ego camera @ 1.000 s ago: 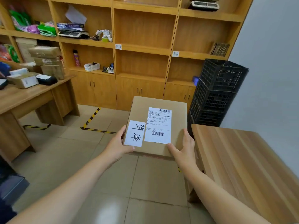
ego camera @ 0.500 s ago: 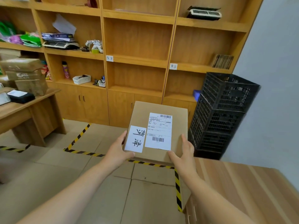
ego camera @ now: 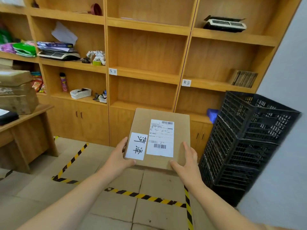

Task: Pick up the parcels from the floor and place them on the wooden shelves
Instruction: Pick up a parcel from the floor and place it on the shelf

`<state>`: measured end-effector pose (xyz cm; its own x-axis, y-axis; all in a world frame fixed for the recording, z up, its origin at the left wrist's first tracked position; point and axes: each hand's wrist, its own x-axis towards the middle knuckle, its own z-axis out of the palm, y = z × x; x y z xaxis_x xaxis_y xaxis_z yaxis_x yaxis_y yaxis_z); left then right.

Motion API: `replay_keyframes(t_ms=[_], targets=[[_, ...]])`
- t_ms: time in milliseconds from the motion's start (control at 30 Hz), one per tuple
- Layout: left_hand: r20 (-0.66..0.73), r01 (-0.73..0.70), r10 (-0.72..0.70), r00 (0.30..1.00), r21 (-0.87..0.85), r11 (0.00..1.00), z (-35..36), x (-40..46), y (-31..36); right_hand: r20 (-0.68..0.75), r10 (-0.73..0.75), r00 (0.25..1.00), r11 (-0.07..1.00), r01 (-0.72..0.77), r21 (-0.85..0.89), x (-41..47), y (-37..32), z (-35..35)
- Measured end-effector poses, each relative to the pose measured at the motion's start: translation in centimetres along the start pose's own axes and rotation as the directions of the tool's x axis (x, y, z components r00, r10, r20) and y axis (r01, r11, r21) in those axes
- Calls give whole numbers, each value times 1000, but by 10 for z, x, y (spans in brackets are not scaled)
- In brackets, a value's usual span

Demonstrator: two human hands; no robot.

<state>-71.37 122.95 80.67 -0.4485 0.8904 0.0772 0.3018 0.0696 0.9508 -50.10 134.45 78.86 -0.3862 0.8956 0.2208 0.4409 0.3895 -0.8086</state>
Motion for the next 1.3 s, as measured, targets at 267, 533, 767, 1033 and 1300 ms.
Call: replay_keyframes(t_ms=[267,533,767,1033,1300], targets=[[31,-71,71,997,18,997,-68,156,-20,-18,11,1000,998,-10,69,128,-37,73],[58,-88,84,995,81,993,-92,287,-42,15,36,999,995,-35,-96,238,-30,116],[33,-173,170,985,187,967,-109,400,-63,17,-6,1000,998,7,-67,364,-11,170],[-83,-138,206,975,501,854,-133,543,-73,47,-162,986,986,164,-44,535,-21,221],[-239,-66,248,939,581,811,-180,641,-104,88,-335,938,939,341,-55,648,-39,290]])
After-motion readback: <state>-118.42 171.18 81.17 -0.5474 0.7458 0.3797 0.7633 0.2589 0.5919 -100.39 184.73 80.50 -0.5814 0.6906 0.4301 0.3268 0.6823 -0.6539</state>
